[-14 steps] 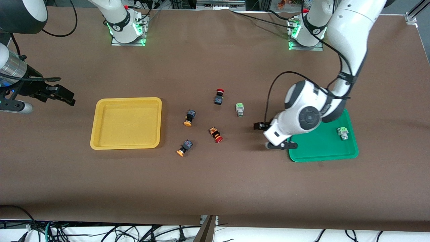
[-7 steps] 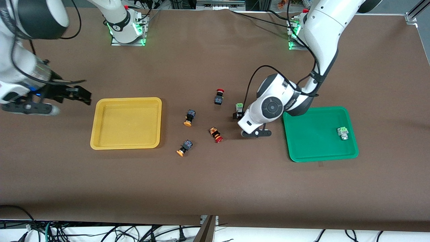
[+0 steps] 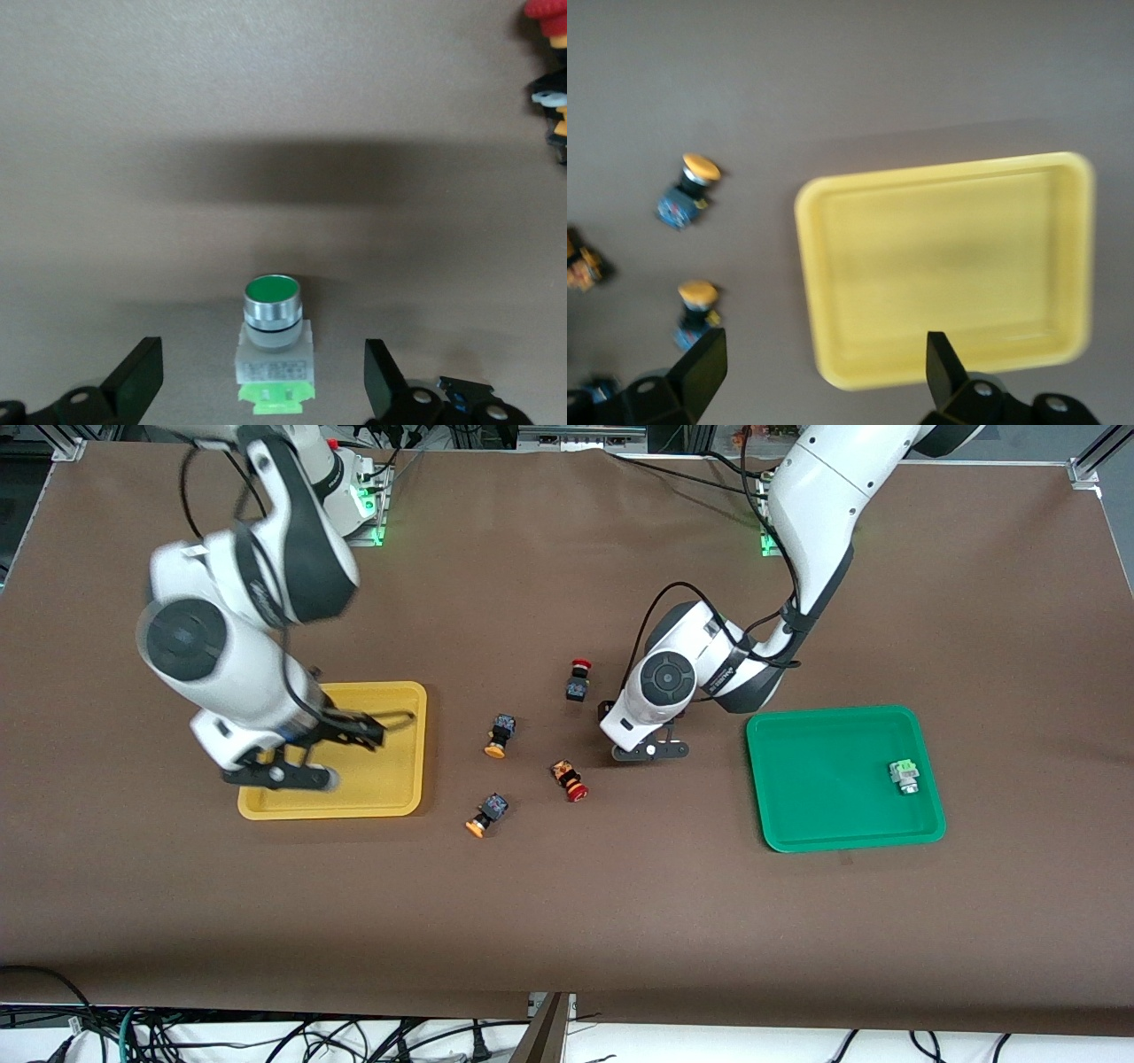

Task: Place green and yellow buttons in trays
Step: 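Grasp the green button with the left gripper while the right gripper grasps a yellow button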

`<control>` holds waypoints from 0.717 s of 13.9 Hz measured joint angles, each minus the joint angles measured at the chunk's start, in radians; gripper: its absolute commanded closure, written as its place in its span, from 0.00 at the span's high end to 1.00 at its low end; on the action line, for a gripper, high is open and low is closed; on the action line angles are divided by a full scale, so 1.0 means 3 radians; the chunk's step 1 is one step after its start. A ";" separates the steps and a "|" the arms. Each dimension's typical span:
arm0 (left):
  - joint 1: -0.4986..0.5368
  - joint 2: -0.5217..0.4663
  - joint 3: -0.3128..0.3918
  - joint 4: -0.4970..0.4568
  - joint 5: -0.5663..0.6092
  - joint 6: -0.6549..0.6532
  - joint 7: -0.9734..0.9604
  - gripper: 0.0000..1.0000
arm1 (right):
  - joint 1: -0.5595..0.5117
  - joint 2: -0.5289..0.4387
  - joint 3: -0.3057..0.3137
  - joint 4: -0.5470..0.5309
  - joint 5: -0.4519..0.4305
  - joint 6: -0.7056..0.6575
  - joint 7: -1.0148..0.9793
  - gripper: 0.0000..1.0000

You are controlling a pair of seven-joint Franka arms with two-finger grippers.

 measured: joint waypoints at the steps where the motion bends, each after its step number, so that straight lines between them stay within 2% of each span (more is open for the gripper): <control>1: -0.0003 0.0000 0.0000 -0.0036 0.0000 0.0055 -0.0013 0.72 | 0.0046 0.0224 0.0012 0.0124 0.0060 0.0153 0.0256 0.99; 2: -0.0003 0.0000 0.0001 -0.0073 0.0000 0.0102 -0.0022 0.64 | 0.0083 0.0437 0.0023 0.0217 0.0144 0.0356 0.0490 0.99; 3: -0.0003 0.0001 0.0002 -0.0100 0.0000 0.0123 -0.0028 0.48 | 0.0115 0.0636 0.0035 0.0282 0.0233 0.0578 0.0677 0.99; 6: -0.0005 0.0001 0.0003 -0.0121 0.0000 0.0142 -0.0048 0.19 | 0.0219 0.1092 0.0075 0.0352 0.0375 0.1216 0.1130 0.99; 7: -0.0004 0.0000 0.0003 -0.0122 0.0000 0.0144 -0.0064 0.15 | 0.0269 0.1206 0.0084 0.0362 0.0382 0.1378 0.1255 0.99; 10: -0.0004 -0.0002 0.0007 -0.0120 0.0000 0.0151 -0.0121 0.15 | 0.0416 0.1409 0.0088 0.0382 0.0384 0.1550 0.1531 0.99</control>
